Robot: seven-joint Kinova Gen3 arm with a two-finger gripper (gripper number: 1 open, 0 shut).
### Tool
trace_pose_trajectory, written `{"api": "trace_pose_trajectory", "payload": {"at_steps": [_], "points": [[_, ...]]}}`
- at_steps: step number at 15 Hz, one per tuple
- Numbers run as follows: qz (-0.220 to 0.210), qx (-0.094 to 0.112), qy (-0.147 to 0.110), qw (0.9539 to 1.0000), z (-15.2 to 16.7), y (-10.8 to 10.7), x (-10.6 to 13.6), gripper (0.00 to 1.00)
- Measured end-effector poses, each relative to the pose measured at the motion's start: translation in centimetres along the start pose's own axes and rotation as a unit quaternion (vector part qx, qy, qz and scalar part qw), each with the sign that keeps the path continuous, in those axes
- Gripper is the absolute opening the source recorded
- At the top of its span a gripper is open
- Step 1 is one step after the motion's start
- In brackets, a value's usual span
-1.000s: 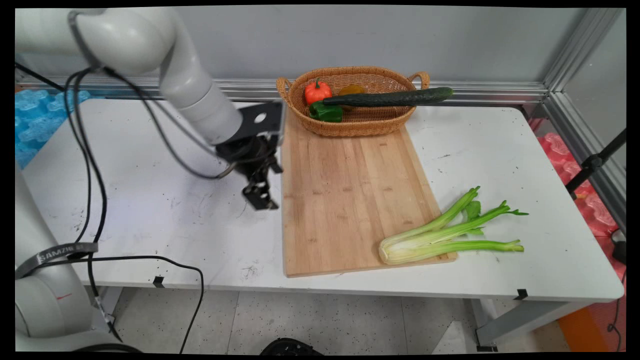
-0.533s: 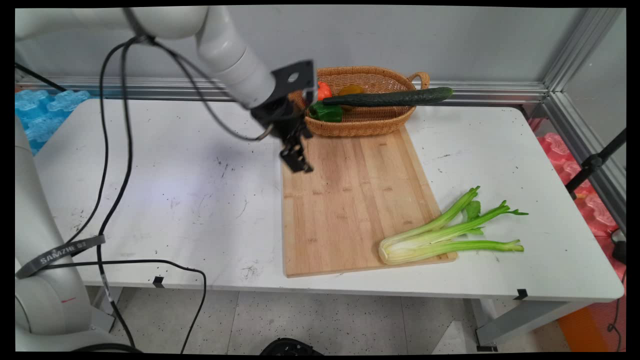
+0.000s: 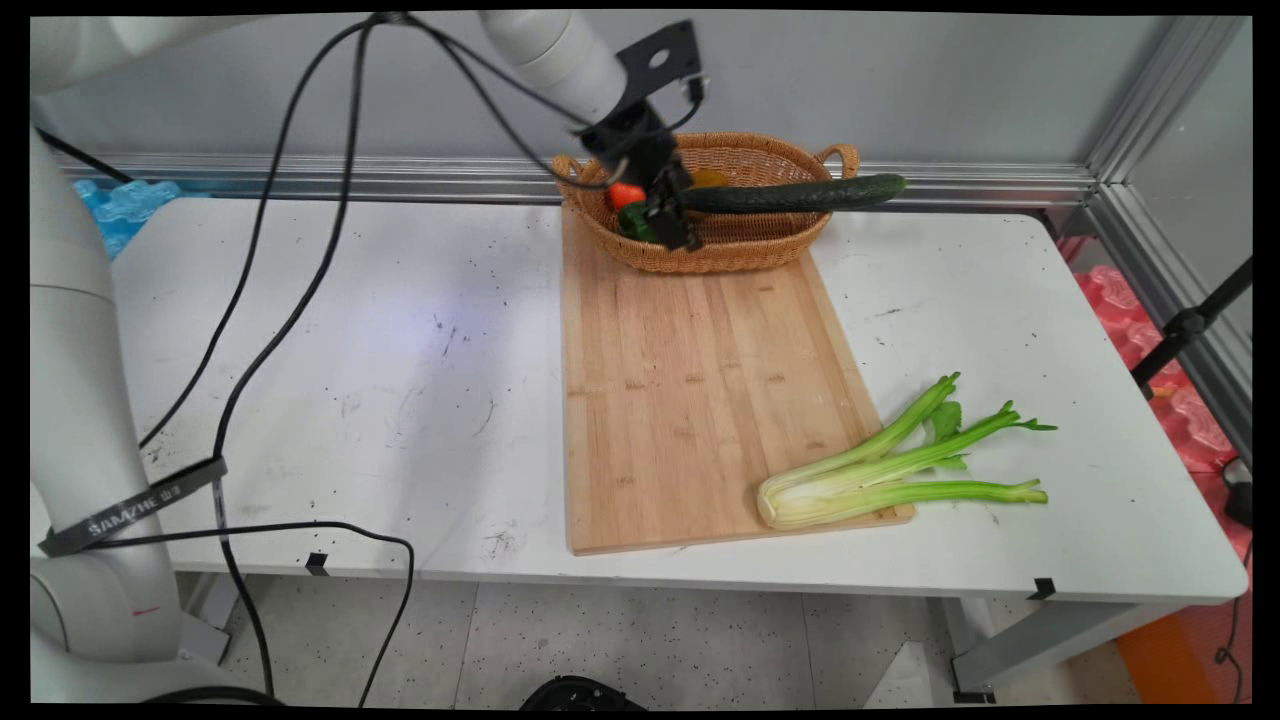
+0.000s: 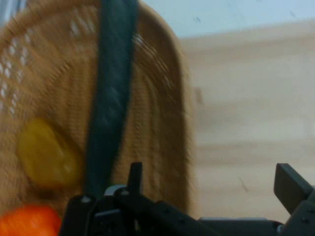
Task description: Pick up the cucumber from the vegetable basket
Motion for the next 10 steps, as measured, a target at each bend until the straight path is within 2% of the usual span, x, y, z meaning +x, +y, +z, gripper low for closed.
{"api": "trace_pose_trajectory", "payload": {"at_steps": [4,10], "points": [[0.004,0.007,0.028,0.9996,1.7,-3.2,2.3,1.0],[0.016,0.006,0.052,0.9985,4.3,-6.4,4.8,1.0]]}}
